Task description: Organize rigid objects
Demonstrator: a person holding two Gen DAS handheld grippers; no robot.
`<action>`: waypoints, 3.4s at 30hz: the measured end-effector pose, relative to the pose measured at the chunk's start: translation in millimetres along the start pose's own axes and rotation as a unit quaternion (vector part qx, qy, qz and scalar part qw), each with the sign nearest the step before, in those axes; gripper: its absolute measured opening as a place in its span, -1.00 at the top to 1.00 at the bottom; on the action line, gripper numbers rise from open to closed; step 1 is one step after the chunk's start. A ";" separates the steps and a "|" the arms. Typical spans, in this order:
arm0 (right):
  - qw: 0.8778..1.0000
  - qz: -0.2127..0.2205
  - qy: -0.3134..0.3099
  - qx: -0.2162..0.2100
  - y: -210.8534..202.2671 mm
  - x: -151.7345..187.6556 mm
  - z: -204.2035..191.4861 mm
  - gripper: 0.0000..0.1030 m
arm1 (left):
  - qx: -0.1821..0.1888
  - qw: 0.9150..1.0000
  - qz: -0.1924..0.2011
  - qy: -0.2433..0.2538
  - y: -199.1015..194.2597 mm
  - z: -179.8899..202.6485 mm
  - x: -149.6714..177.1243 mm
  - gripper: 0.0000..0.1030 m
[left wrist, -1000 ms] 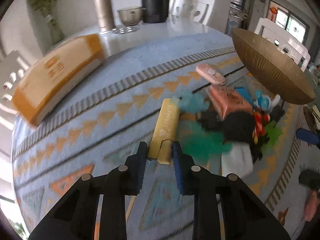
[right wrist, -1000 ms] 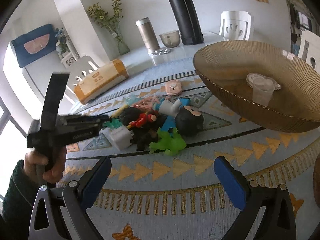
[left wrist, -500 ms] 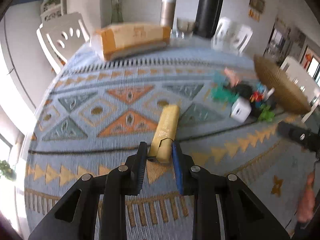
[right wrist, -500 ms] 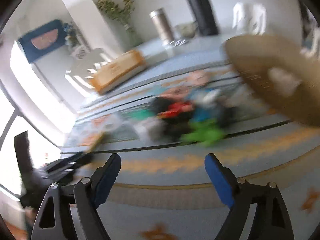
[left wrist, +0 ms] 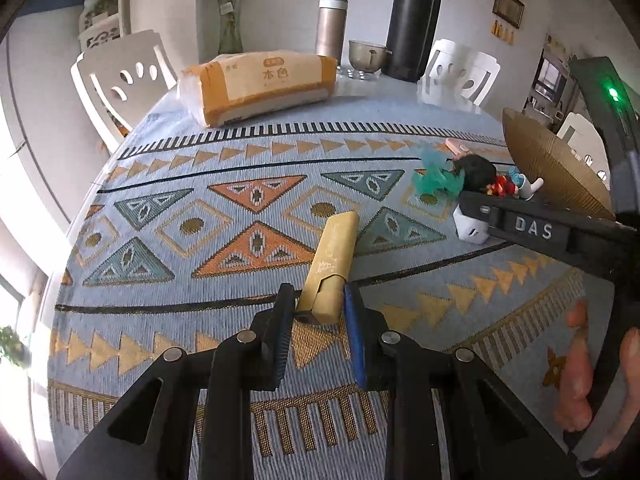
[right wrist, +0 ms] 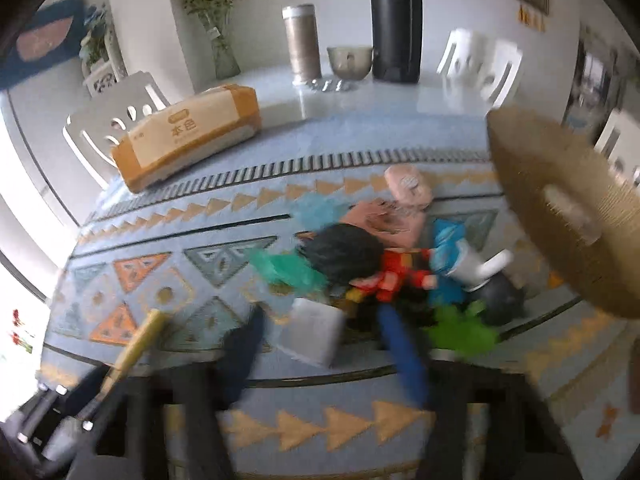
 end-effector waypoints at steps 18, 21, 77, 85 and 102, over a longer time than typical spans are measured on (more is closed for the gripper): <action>0.996 0.010 -0.052 -0.072 -43.4 67.5 41.2 0.49 | -0.027 0.999 -0.017 0.018 7.4 1.3 2.6 0.57; 0.996 0.018 -0.061 -0.062 -44.2 66.8 39.1 0.49 | -0.033 0.999 -0.018 0.020 7.6 1.5 2.9 0.56; 0.984 -0.041 0.030 -0.168 -47.7 84.6 80.5 -0.31 | 0.009 0.996 -0.062 0.064 6.8 13.5 16.6 -0.38; 0.983 -0.056 0.009 -0.175 -54.2 83.7 72.2 -0.54 | 0.015 0.995 -0.063 0.079 21.0 28.4 -1.8 -0.36; 0.997 -0.003 -0.036 -0.062 -39.3 48.7 38.3 0.48 | 0.038 0.995 -0.008 0.088 7.4 57.6 -34.5 0.58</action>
Point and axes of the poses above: each gripper's, at about its wrist camera, not at the fingertips, and y roughly the way its jaws point, z to its right, x to its underside, the point moved 9 cm from there along y, roughly the way its jaws point, and after that the axes turned 8 degrees about x, right-handed, at the moved point
